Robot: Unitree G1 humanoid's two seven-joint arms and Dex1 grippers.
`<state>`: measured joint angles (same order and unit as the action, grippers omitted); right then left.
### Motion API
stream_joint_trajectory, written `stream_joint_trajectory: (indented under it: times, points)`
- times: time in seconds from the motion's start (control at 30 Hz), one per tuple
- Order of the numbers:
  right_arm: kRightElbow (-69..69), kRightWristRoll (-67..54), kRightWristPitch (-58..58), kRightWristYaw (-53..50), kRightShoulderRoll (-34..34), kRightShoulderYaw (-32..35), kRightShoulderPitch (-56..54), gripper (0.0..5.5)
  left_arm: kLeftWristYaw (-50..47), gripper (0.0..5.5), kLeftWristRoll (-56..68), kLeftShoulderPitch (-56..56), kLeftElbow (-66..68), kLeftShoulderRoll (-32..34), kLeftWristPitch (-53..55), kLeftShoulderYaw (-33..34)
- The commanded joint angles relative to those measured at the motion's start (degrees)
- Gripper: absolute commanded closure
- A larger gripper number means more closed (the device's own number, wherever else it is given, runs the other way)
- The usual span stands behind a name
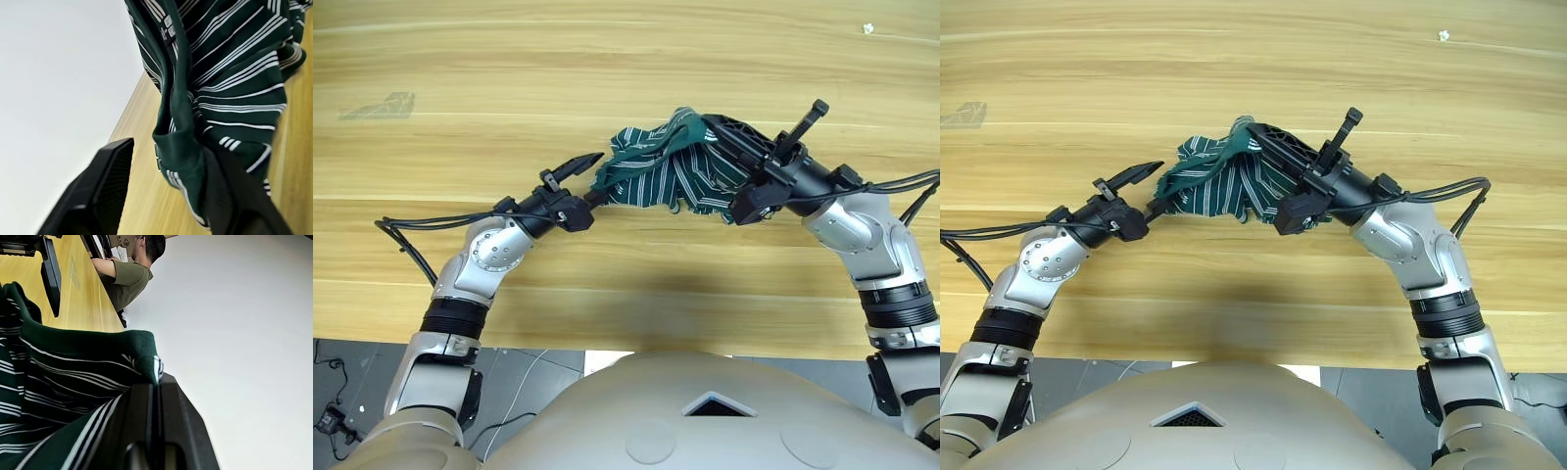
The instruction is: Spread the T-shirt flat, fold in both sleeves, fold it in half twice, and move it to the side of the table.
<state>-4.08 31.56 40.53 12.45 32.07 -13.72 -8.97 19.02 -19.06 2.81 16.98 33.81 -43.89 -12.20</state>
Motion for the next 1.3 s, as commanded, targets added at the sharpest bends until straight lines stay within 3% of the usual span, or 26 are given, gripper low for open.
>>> stream_joint_trajectory:
  times: [0.03, 0.33, 0.57, 0.7, 0.8, 0.97, 1.13, 1.2, 1.3]
  points:
    - [0.0, 0.4, -0.4, 0.0, -0.2, -0.1, 0.3, 5.5, -0.4, 3.89, -1.2, -0.2, -0.1, 0.4, -0.1, 0.0]
    - [-0.2, 0.5, -0.5, 0.1, -0.2, 0.0, 0.6, 5.5, -1.1, 5.44, -2.7, -0.1, 0.6, 0.5, -0.3, -0.2]
    - [2.5, -2.2, -1.0, 2.5, 1.4, 0.1, -0.4, 5.5, 1.7, 5.48, 1.4, 0.8, -5.0, 3.1, 1.4, 2.1]
    - [5.2, -17.3, -4.6, 15.8, 8.0, 1.6, -6.4, 5.5, 8.7, 5.48, 10.2, 8.8, -14.9, 9.5, 9.2, 7.9]
    - [6.5, -31.9, -11.3, 29.5, 13.6, 3.8, -14.0, 5.5, 15.6, 5.48, 11.0, 20.5, -13.2, 16.5, 14.3, 10.3]
    - [15.3, -42.8, -22.8, 47.3, 18.2, 6.1, -30.8, 5.5, 30.3, 5.48, 1.9, 43.4, -0.1, 23.5, 15.4, 2.8]
    - [27.6, -38.9, -28.8, 59.8, 19.4, 2.4, -45.0, 5.5, 42.4, 5.48, -5.2, 57.7, 8.7, 22.0, 14.5, -6.2]
    - [41.7, -25.2, -22.4, 49.6, 18.4, -2.4, -55.1, 5.5, 40.9, 5.48, -11.0, 63.1, 16.2, 21.5, 12.1, -9.4]
    - [60.0, -1.1, -16.3, 20.5, 16.1, -14.8, -69.6, 5.5, 28.8, 5.48, -20.2, 71.2, 28.3, 19.2, 9.1, -14.1]
